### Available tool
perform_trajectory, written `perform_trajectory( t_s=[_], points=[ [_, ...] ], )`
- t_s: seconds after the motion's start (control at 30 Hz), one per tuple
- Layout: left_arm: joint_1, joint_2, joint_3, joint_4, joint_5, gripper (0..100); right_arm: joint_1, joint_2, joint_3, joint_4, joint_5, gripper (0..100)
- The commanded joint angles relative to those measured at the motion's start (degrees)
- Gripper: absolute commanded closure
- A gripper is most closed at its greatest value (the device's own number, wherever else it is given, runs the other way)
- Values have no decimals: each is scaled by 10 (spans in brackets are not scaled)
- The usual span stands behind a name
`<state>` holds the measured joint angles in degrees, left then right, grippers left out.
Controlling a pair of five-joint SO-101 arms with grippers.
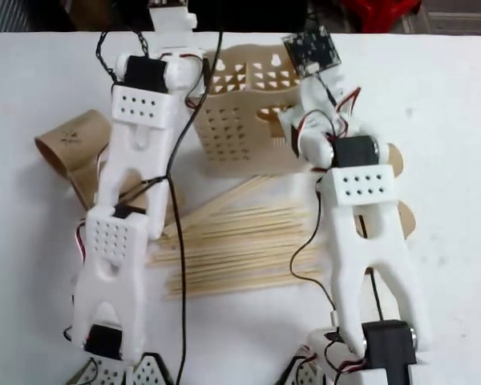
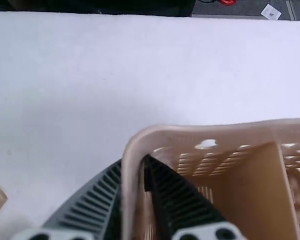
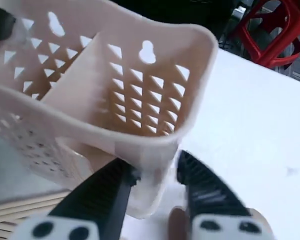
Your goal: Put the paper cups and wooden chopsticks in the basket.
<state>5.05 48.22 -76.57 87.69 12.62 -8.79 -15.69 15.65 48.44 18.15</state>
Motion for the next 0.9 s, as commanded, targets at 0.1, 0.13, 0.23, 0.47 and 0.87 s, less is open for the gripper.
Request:
perform_trajectory(
  t_s=[0.1,0.13,0.23,0.47,0.87],
  points=[
    [-35,-3,-14,-25,18,976,-9,-49,117,-157,-4,710],
    [-42,-4,-14,-27,25,976,-13,-51,131,-170,-2,711],
    [-52,-4,-12,-42,28,976,-16,-51,151,-175,-3,710],
    [-61,-3,-11,-46,50,976,-17,-56,181,-138,-4,712],
    [-39,-7,-14,47,-24,952,-38,-80,185,-22,0,961]
  ],
)
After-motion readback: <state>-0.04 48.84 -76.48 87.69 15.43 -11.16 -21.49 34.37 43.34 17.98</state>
